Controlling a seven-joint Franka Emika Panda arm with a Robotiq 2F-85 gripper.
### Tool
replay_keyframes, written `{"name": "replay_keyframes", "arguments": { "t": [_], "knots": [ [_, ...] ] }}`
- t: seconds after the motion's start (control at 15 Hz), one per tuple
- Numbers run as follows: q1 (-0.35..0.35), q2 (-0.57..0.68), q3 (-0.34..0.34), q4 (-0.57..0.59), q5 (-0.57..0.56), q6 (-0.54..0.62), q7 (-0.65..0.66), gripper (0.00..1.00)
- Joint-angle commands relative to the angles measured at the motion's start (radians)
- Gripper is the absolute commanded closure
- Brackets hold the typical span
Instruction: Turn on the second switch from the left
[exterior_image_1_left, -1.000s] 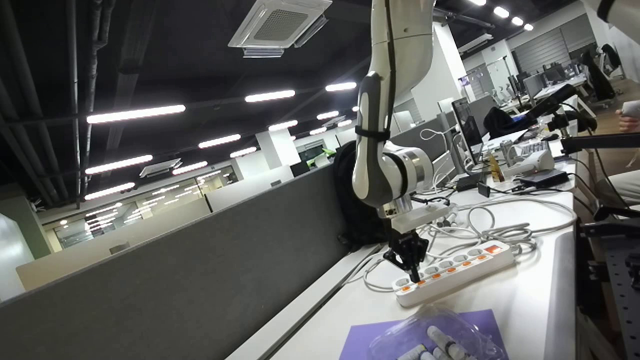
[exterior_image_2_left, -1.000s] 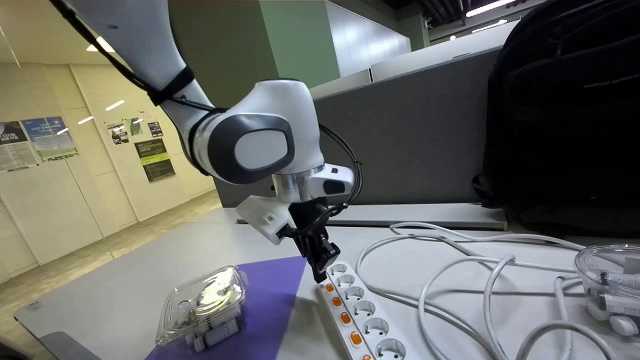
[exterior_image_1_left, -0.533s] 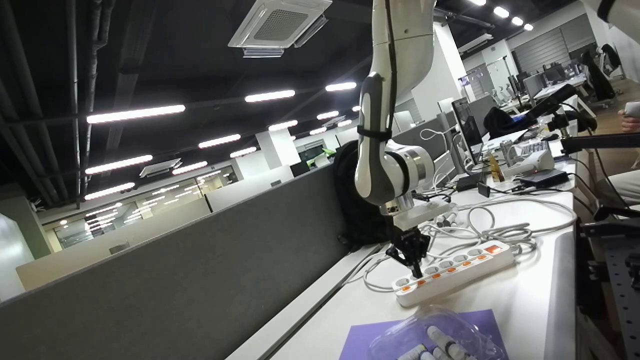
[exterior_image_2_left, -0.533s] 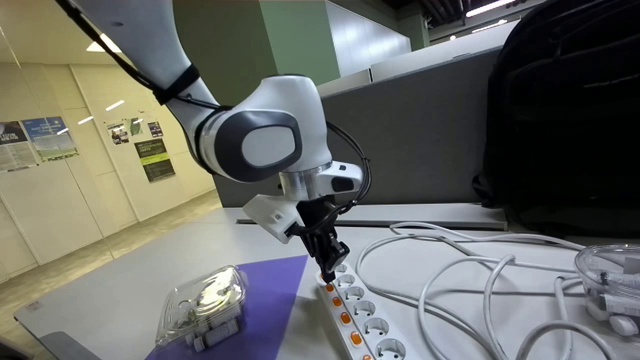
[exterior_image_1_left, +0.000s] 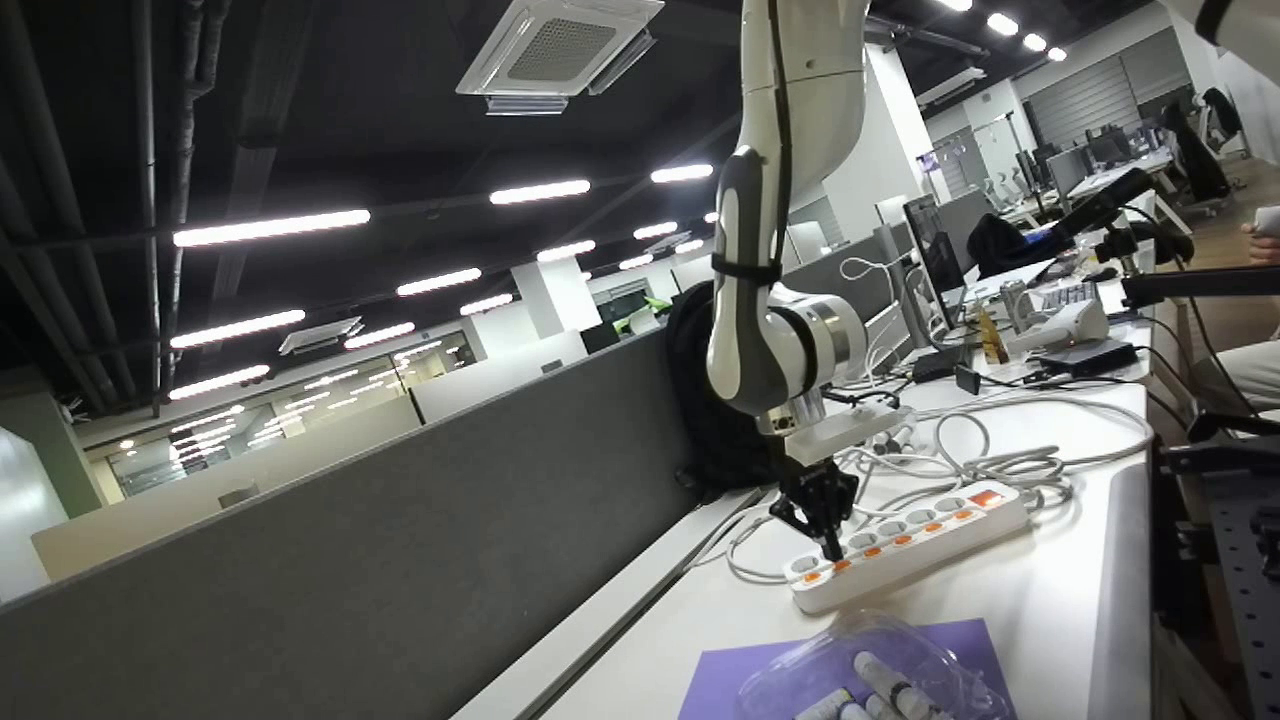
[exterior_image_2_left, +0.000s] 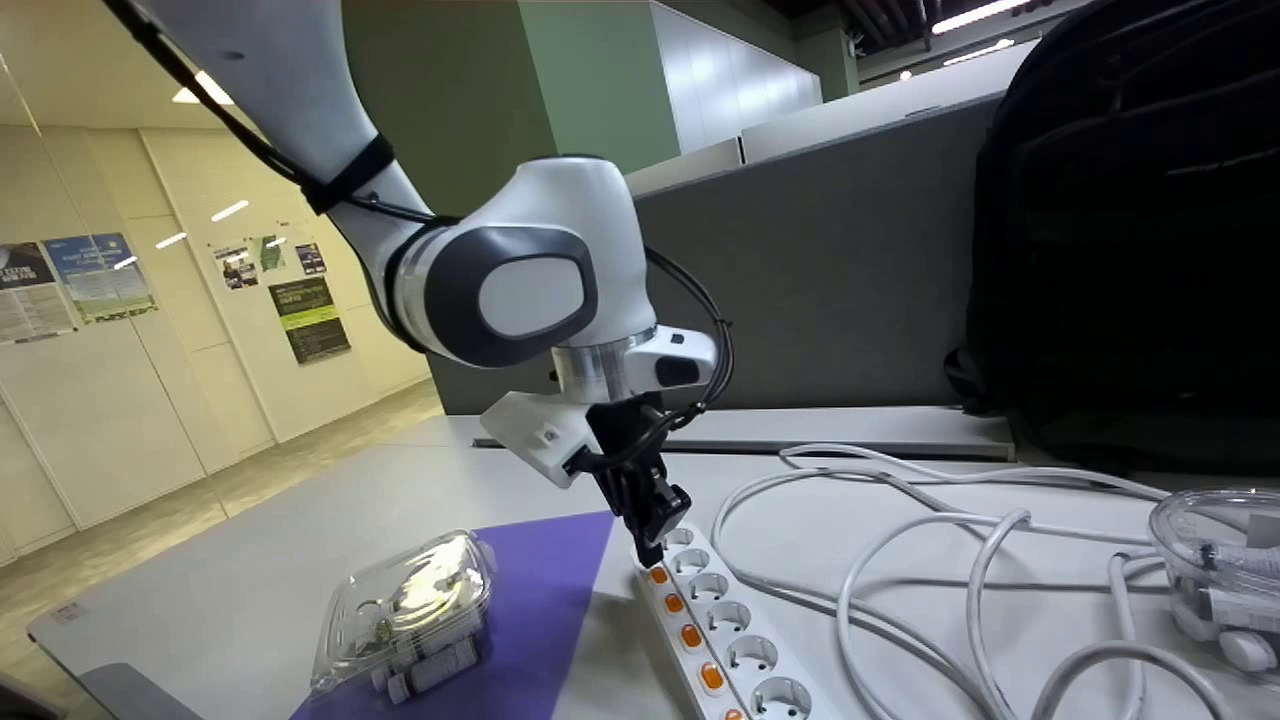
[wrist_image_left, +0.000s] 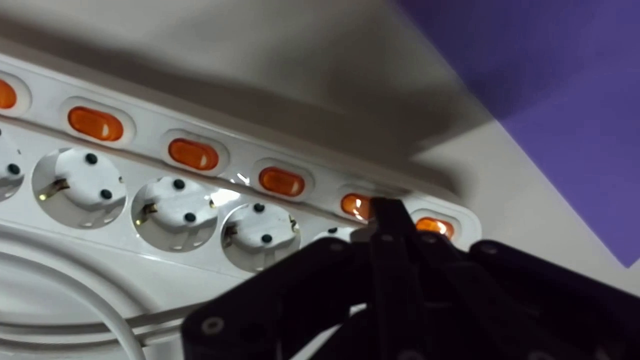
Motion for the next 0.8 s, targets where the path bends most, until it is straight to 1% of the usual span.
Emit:
{"name": "replay_keyframes", "arguments": {
  "t": [0.0, 0.73],
  "knots": [
    [0.008, 0.016, -0.005, 0.023, -0.018, -0.020, 0.035, 1.00],
    [-0.008, 0.067, -0.004, 0.059, 0.004, -0.031, 0.047, 1.00]
  ]
}}
